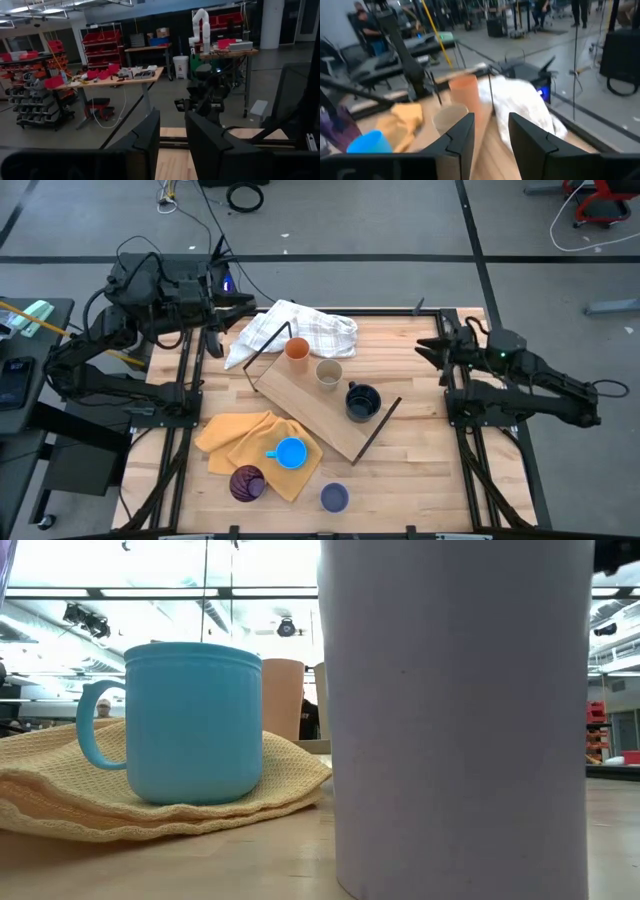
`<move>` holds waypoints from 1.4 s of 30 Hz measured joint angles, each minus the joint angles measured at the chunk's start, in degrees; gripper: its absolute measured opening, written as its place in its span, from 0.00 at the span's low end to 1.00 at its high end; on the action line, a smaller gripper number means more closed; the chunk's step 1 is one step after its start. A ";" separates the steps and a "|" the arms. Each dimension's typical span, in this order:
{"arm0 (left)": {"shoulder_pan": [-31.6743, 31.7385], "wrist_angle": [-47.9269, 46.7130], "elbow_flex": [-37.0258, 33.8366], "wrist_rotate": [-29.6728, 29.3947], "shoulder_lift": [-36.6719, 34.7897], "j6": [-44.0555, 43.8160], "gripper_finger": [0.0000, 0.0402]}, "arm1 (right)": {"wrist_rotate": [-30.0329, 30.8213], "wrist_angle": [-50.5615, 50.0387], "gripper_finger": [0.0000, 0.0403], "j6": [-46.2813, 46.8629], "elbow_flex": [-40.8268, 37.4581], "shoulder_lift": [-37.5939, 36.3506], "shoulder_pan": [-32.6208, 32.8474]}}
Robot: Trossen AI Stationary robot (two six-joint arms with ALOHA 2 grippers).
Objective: Stack small to large cups/mugs on shelf
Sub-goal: Put the blue mug on the shelf
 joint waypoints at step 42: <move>4.41 2.96 -0.02 0.00 2.30 -3.50 0.26 | -5.56 33.22 0.28 7.67 -25.39 -9.04 13.30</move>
